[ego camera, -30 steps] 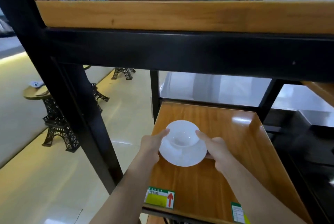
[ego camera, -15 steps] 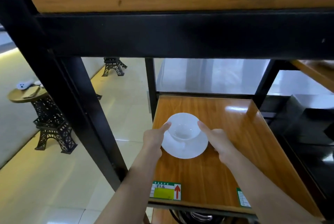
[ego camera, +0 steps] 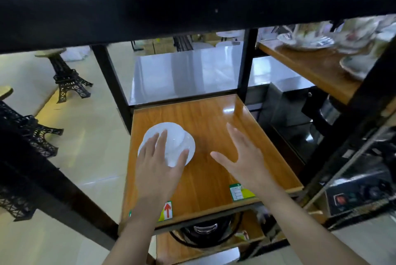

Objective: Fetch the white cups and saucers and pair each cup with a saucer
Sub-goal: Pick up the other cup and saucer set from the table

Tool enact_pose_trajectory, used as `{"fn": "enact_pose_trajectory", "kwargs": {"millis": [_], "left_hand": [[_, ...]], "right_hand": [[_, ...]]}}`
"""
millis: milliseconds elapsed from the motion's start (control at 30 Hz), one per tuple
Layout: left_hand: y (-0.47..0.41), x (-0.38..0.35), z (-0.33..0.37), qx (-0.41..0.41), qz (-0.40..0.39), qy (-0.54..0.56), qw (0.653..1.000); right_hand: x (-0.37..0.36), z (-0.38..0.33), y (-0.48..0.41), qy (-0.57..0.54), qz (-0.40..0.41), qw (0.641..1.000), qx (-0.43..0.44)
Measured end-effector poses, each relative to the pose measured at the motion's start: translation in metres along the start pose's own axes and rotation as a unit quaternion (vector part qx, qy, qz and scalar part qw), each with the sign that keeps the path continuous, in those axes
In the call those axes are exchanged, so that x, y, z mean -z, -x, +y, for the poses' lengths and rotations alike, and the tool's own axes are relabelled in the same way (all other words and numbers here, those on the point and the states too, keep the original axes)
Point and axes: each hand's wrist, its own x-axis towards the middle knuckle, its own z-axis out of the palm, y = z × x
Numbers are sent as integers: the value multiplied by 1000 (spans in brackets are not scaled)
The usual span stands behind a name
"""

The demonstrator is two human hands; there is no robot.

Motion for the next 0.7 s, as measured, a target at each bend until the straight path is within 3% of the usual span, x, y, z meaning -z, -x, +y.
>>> {"fn": "enact_pose_trajectory", "kwargs": {"millis": [367,500,700], "left_hand": [[110,-28,96,-66,-89,32,993],[170,-48,145,-99,-121,39,987],[258,-91,231,-198,-182,55,962]], "right_hand": [[76,69,130,48,60,994,79],[118,116,190,54,85,994,48],[190,197,294,85,188,978,-31]]}}
